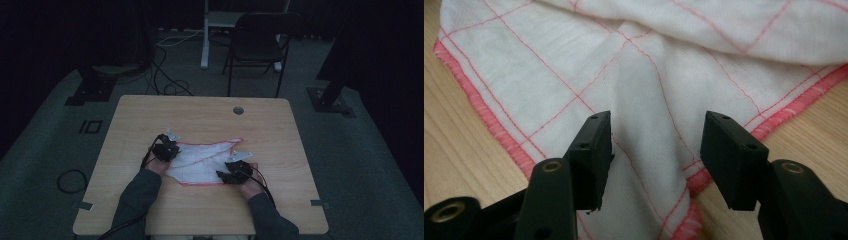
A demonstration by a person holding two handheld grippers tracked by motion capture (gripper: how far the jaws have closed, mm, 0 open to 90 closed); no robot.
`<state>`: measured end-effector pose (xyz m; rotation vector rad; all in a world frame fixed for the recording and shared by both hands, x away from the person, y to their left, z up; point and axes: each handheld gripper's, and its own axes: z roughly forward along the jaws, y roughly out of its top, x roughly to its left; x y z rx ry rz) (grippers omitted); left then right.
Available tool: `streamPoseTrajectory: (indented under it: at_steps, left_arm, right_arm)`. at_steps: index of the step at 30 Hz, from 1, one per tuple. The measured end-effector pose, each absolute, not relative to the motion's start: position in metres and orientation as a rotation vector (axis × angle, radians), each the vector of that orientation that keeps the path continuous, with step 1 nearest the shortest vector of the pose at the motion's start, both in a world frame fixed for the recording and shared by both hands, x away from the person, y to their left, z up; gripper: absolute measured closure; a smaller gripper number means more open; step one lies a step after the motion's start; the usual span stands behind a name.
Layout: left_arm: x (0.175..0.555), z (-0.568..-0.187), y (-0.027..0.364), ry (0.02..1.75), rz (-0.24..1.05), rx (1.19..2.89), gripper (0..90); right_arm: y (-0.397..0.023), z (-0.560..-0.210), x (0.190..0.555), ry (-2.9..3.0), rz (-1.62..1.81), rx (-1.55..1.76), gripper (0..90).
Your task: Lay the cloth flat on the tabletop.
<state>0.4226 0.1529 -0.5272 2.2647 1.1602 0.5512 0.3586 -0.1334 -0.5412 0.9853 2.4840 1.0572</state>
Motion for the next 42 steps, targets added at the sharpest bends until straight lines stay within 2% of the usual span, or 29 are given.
streamPoseTrajectory:
  at_steps: [11,24,30,33,36,39,40,41,42]
  left_arm:
    - [0.430,-0.527,0.173,1.259,0.582,2.228,89.1]
    - [0.436,-0.527,0.183,1.299,0.598,2.203,88.1]
    - [0.435,-0.524,0.183,1.323,0.585,2.175,85.0]
    - [0.427,-0.513,0.179,1.270,0.611,2.169,83.9]
    - [0.419,-0.503,0.177,1.242,0.632,2.151,83.5]
    - [0.401,-0.490,0.172,1.176,0.650,2.138,83.1]
    - [0.401,-0.490,0.172,1.176,0.650,2.138,83.0]
    - [0.392,-0.488,0.168,1.138,0.650,2.144,83.0]
    - [0.392,-0.488,0.168,1.138,0.650,2.144,83.0]
  right_arm:
    - [-0.145,-0.541,0.352,2.483,1.042,0.989,44.9]
    - [-0.162,-0.541,0.348,2.486,1.043,1.002,44.6]
    - [-0.165,-0.539,0.346,2.506,1.031,1.006,39.0]
    - [-0.163,-0.538,0.345,2.497,1.008,0.995,37.3]
    - [-0.162,-0.537,0.344,2.477,1.022,0.978,39.1]
    - [-0.160,-0.531,0.345,2.440,1.068,0.961,47.5]
    - [-0.160,-0.531,0.345,2.440,1.068,0.961,47.5]
    - [-0.157,-0.527,0.346,2.423,1.089,0.956,52.6]
    - [-0.157,-0.527,0.346,2.423,1.089,0.956,52.6]
